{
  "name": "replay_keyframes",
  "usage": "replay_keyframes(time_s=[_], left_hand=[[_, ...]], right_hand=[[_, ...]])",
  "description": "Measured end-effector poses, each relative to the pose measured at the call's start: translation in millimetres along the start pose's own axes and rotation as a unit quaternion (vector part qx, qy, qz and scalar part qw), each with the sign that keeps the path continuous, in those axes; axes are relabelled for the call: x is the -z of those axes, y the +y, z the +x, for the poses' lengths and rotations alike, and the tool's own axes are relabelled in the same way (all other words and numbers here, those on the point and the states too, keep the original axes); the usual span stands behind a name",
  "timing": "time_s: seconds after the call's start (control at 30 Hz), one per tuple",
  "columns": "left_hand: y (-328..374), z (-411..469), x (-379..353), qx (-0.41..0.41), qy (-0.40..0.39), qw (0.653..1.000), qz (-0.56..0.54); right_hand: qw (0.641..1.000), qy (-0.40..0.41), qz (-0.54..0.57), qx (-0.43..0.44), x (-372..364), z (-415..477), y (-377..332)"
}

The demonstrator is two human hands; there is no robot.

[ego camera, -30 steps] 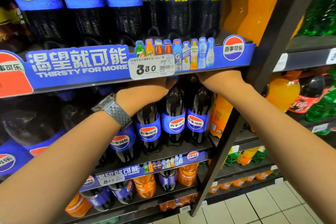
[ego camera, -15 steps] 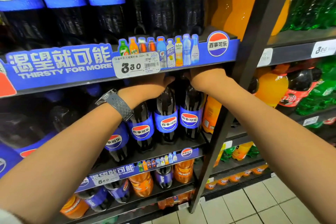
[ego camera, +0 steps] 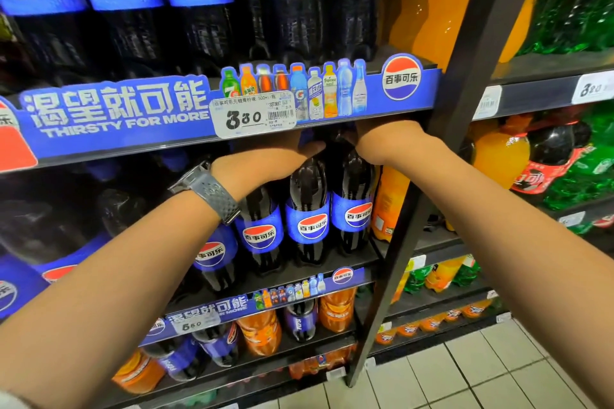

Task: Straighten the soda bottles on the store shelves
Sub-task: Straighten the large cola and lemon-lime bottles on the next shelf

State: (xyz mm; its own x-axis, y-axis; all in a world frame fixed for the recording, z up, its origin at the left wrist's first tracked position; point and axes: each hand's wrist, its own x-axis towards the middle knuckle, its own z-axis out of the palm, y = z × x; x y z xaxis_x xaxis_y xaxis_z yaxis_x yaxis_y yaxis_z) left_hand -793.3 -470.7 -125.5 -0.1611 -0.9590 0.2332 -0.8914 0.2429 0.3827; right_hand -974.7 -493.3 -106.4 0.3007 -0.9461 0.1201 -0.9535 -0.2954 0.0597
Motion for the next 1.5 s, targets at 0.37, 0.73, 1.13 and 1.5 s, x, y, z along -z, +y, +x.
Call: replay_keyframes(time_s=[0.37, 0.73, 1.13, 1.5], left_hand=[[-56.8, -38.5, 19.6, 0.023, 0.095, 0.980, 0.173], [-53.0, -39.0, 15.6, 0.002, 0.115, 0.975, 0.190], [-40.1, -93.5, -7.2, 0.068, 0.233, 0.962, 0.127], [-28.4, -220.9, -110.4, 0.094, 0.216, 0.971, -0.038]], right_hand=[[0.981, 0.096, 0.086, 0.142, -17.4, -2.1, -42.9], [0.975, 0.090, 0.149, 0.141, -22.5, 3.1, -41.6], [0.962, 0.191, 0.131, 0.144, -29.0, -17.4, -41.2], [0.912, 0.226, 0.299, 0.164, -145.4, -112.3, -28.6]])
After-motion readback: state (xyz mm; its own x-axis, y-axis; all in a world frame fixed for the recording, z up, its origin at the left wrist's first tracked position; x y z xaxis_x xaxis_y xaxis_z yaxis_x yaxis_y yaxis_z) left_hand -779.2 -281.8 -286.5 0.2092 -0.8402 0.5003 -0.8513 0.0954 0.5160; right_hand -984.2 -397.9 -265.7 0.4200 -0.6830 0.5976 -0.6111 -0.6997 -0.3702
